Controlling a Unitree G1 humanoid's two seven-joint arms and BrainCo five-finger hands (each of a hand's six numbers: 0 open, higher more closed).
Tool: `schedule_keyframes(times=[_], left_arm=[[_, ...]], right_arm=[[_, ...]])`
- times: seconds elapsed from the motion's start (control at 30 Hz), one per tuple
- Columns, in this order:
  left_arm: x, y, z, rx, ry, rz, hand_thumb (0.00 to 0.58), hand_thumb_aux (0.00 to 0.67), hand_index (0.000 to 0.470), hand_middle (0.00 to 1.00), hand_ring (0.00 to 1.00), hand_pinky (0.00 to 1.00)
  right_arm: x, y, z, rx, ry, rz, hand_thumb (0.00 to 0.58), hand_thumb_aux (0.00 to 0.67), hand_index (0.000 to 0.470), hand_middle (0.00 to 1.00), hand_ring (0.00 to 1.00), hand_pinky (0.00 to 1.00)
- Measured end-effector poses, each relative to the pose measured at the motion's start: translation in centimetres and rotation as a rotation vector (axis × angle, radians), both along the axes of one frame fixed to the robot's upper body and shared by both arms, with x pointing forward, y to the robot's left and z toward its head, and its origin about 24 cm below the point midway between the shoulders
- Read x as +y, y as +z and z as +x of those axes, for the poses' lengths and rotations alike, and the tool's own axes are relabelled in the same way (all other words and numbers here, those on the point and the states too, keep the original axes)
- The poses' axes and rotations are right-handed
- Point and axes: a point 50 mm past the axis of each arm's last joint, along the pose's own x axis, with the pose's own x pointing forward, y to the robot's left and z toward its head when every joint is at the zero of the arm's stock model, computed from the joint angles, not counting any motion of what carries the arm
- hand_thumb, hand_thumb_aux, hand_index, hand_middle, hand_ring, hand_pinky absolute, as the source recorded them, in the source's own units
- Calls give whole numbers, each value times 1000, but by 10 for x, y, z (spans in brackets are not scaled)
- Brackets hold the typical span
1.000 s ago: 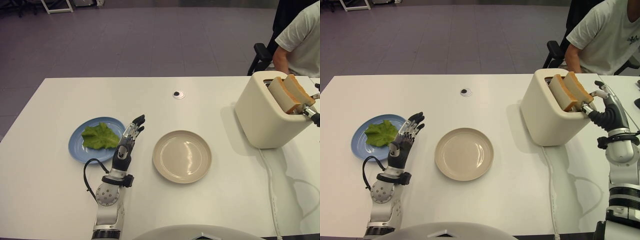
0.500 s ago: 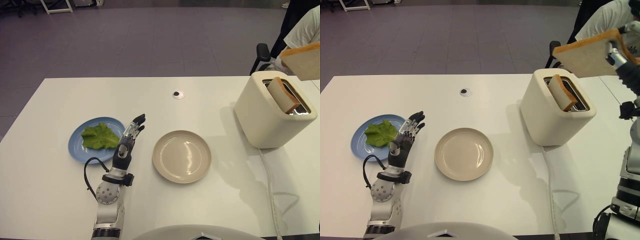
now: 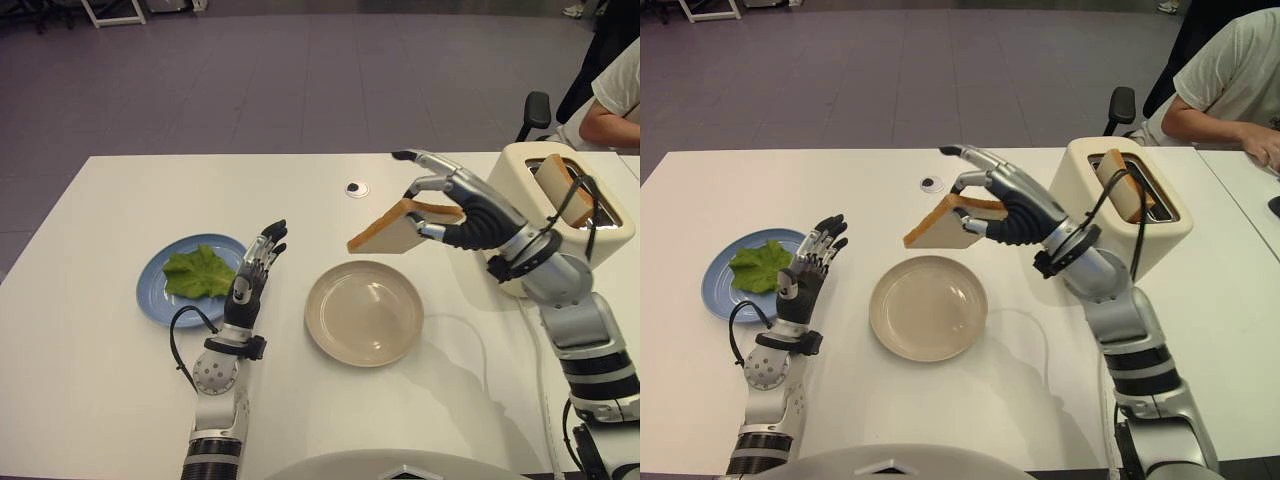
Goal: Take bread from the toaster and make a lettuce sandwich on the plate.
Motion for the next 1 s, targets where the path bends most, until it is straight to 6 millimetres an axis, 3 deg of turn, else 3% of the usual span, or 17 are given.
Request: schedule_keyframes(times=[0.17,0.5,0.53,0.57,0.6,0.63,0.67,1.0], left_arm=[[2,0,0,-5,-2,-18,0,0,0,0,0,0],[0,5,-3,-17,-9,-21,0,0,0,0,0,0],[0,5,-4,-16,-9,-21,0,0,0,0,0,0],[0,5,-4,-13,-9,-22,0,0,0,0,0,0],[0,6,-5,-12,-9,-22,0,0,0,0,0,0],[0,6,-6,-14,-9,-22,0,0,0,0,0,0],[0,6,-6,-12,-8,-23,0,0,0,0,0,0],[0,5,-7,1,-12,-22,0,0,0,0,0,0]], right_arm=[[22,-37,3,-25,30,-101,580,670,470,0,0,0],[35,-68,-28,-48,126,-174,580,670,470,0,0,0],[34,-71,-33,-37,140,-190,541,497,348,0,0,0],[34,-72,-35,-30,144,-197,454,357,251,0,0,0],[33,-73,-39,-24,151,-210,227,147,103,0,0,0],[32,-74,-43,-22,156,-222,53,32,22,0,0,0],[31,-75,-45,-16,158,-231,0,0,0,0,0,0],[30,-82,-54,26,187,-290,0,0,0,0,0,0]])
